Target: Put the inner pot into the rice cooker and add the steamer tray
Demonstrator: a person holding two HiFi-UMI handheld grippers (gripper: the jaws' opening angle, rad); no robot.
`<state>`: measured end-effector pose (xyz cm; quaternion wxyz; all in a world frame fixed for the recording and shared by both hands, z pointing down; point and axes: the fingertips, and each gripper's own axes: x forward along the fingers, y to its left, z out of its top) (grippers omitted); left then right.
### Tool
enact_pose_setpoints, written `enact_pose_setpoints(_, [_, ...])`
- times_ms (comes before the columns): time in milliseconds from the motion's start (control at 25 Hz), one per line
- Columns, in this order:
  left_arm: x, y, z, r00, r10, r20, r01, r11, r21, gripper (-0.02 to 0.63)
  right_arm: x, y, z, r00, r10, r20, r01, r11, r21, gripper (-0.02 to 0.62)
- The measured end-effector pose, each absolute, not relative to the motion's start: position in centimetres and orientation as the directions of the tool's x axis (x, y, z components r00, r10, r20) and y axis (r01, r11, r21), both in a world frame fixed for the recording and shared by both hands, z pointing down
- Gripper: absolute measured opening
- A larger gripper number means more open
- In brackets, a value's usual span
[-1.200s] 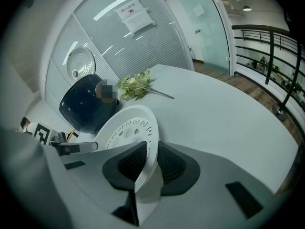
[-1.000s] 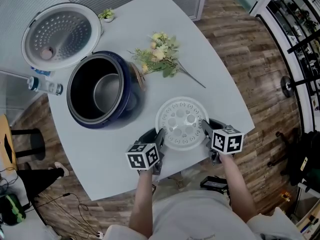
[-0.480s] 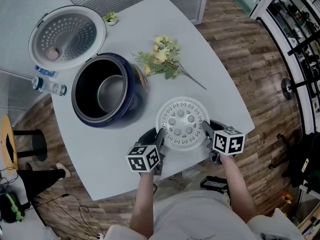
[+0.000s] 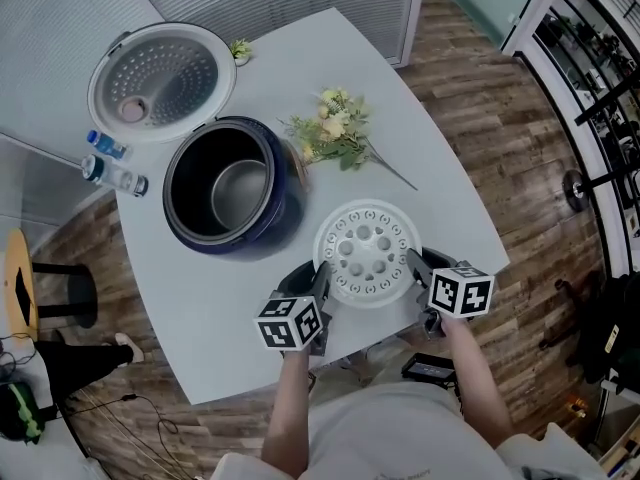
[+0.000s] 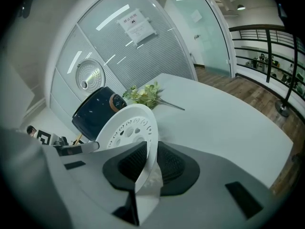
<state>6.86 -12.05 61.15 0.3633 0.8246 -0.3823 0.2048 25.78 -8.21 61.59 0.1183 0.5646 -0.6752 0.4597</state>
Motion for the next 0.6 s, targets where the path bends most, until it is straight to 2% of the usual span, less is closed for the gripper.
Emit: enact_pose_setpoints(600, [4.8, -11.2, 56.2, 0.647, -0.544, 0.535, -0.762, -0.485, 0.429, 0.075, 23.9, -7.2, 56.6, -0.332, -0.733, 0.594, -0.848, -0.044, -0.528, 0.072])
